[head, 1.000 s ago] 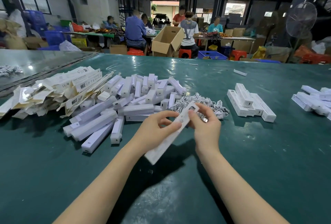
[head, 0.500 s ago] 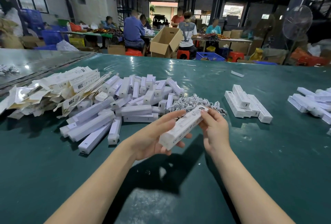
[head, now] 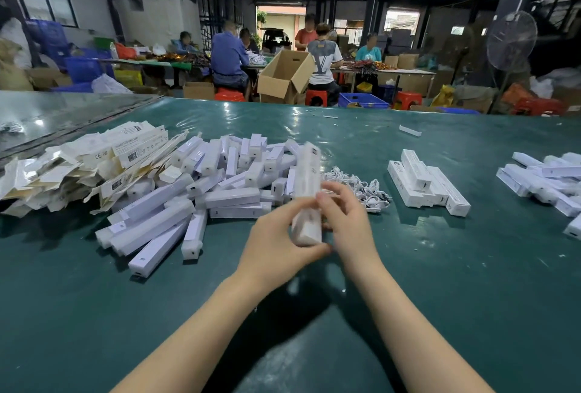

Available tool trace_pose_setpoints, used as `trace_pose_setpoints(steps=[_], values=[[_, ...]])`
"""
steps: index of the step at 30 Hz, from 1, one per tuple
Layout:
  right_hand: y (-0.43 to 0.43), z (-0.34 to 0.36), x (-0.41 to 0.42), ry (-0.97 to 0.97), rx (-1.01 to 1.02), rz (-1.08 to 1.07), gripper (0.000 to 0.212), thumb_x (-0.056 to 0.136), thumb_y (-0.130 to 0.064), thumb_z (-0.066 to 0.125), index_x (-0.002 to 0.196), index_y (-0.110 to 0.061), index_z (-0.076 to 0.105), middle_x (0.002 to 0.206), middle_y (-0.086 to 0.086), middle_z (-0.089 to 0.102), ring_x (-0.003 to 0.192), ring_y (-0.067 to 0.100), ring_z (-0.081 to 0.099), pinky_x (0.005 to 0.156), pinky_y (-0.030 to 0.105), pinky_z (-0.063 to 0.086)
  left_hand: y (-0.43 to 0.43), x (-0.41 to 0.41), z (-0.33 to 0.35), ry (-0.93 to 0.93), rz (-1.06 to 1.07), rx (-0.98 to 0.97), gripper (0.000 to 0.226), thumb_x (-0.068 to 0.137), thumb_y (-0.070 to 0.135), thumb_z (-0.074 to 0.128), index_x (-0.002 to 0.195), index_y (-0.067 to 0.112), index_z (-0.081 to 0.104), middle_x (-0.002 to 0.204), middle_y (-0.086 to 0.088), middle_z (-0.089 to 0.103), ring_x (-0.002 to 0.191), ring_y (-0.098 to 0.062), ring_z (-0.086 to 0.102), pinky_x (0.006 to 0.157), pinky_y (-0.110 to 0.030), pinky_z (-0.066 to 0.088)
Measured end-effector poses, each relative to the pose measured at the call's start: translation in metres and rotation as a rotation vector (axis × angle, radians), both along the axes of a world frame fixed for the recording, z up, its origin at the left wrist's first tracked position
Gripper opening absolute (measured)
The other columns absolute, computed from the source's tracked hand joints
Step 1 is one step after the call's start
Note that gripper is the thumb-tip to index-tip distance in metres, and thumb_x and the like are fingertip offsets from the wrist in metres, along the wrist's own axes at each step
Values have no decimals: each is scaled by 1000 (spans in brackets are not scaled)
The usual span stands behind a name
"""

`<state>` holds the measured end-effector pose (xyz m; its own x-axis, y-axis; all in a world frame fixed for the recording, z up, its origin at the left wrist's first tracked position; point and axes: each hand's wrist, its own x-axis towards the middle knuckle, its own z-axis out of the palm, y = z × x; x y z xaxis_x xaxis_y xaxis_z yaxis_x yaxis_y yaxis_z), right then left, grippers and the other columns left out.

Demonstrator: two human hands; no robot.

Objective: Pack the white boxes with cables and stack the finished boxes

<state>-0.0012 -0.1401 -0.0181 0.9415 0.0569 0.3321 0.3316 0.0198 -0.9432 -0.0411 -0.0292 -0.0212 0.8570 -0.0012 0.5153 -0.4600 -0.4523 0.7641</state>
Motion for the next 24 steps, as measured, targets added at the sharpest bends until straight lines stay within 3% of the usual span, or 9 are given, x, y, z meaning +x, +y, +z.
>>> trace_pose_setpoints(steps=[2,4,5,7,10,12,14,18,24], values=[[3,1,-7,-63,-149,110,21,85,-16,64,93,-33,57,72,-2,58,59,5,52,61,20,41,4,2,2,-25,153,-40,51,53,32,68,92,59,50,88,27,64,83,8,58,73,-6,41],[5,-3,-9,-112,-324,121,31,81,-18,66,105,-36,56,69,-4,58,54,2,49,58,17,40,7,3,1,-35,193,26,62,54,30,63,108,56,48,105,21,60,99,3,56,81,-8,42],[6,-4,-9,-128,-381,95,39,79,-16,66,112,-34,54,68,-6,58,53,1,49,58,15,39,7,4,-1,-20,145,77,72,56,28,63,122,48,43,123,12,52,113,-2,51,91,-12,41],[6,-5,-7,-162,-431,42,47,75,-10,65,117,-28,53,65,-9,56,52,0,48,58,15,39,5,5,-6,40,-29,133,96,59,21,69,137,43,19,150,-2,17,136,-4,27,104,-11,28],[3,-5,-1,-160,-416,-23,43,74,-5,64,111,-27,55,66,-9,55,54,8,49,63,31,49,0,5,-13,112,-161,136,112,64,13,74,131,52,-8,154,-7,-18,124,27,-15,90,11,9],[-2,-6,9,-160,-405,-128,36,78,-6,62,110,-21,58,80,2,61,71,24,58,71,45,51,-3,7,-18,124,-147,132,110,62,24,70,125,55,-15,151,-1,-28,119,25,-30,84,14,2],[-11,-7,30,-138,-375,-298,28,79,-6,61,106,-13,62,91,11,64,84,34,59,76,49,49,-6,7,-22,149,-136,147,102,61,34,63,123,58,-15,148,8,-31,130,12,-27,92,8,2],[-42,-6,75,81,-289,-562,17,81,-7,57,97,-13,60,100,20,64,84,38,63,79,54,49,-8,7,-30,192,-159,225,95,63,43,59,122,61,-13,147,17,-23,138,1,-14,109,-20,6],[-94,-2,114,345,-138,-854,27,80,-1,54,105,-10,60,115,17,61,97,38,62,89,47,49,-5,15,-34,257,-149,207,90,66,55,53,134,52,-7,147,20,-14,132,9,-2,108,-19,8]])
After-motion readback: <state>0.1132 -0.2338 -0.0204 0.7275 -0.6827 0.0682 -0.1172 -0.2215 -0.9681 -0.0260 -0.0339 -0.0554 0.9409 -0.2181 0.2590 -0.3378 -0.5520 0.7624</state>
